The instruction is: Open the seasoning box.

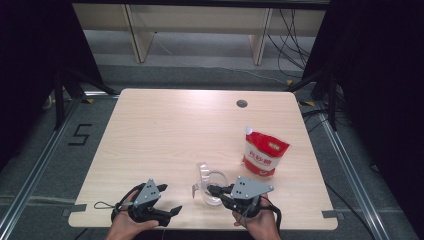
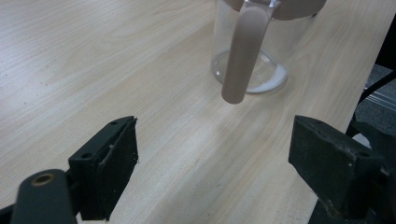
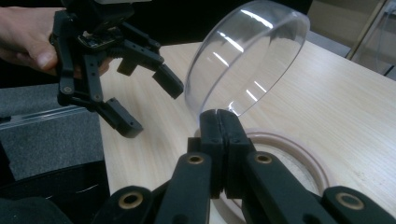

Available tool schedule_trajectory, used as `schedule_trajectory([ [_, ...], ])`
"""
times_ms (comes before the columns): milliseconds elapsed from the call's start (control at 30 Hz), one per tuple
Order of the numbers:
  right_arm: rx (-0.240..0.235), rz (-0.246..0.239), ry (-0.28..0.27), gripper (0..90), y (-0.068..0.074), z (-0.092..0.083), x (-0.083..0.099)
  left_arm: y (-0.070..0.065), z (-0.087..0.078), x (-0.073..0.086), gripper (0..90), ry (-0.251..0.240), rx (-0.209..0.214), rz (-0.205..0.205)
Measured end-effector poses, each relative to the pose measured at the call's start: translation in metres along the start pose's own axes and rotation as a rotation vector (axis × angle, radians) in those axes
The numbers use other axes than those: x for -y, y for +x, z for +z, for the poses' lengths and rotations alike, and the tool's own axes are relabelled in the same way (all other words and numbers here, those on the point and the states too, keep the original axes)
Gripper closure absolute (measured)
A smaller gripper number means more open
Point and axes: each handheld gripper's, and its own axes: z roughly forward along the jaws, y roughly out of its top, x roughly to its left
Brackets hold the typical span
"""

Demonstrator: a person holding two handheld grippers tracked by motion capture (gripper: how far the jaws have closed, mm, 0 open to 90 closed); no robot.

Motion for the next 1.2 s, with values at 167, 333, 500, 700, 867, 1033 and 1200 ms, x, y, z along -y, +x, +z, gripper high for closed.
schedule_trajectory([
  [167, -0.007, -0.001, -0.006, 89.7, 0.002, 0.003, 0.000, 0.001, 0.001, 0.001, 15.3, -0.017, 0.001, -0.006],
  [333, -0.017, 0.004, -0.006, 88.6, 0.001, 0.001, -0.001, 0.002, 0.000, 0.001, 15.3, 0.002, -0.015, 0.013],
  [500, 0.015, 0.006, -0.017, 85.2, -0.005, -0.005, -0.002, 0.001, 0.001, 0.001, 15.3, -0.021, -0.001, -0.009],
  [700, 0.091, 0.016, -0.017, 68.5, -0.019, -0.023, 0.005, 0.000, 0.001, 0.001, 15.3, -0.024, 0.001, -0.012],
  [867, 0.111, 0.029, 0.026, 59.5, -0.032, -0.042, 0.016, 0.000, 0.001, 0.002, 15.3, -0.024, -0.002, -0.016],
  [1033, 0.146, 0.063, 0.047, 54.8, -0.038, -0.052, 0.027, 0.001, 0.002, 0.001, 15.3, -0.035, 0.008, -0.029],
  [1200, 0.154, 0.082, 0.056, 50.5, -0.045, -0.058, 0.037, 0.001, 0.000, 0.001, 15.3, -0.027, 0.002, -0.017],
])
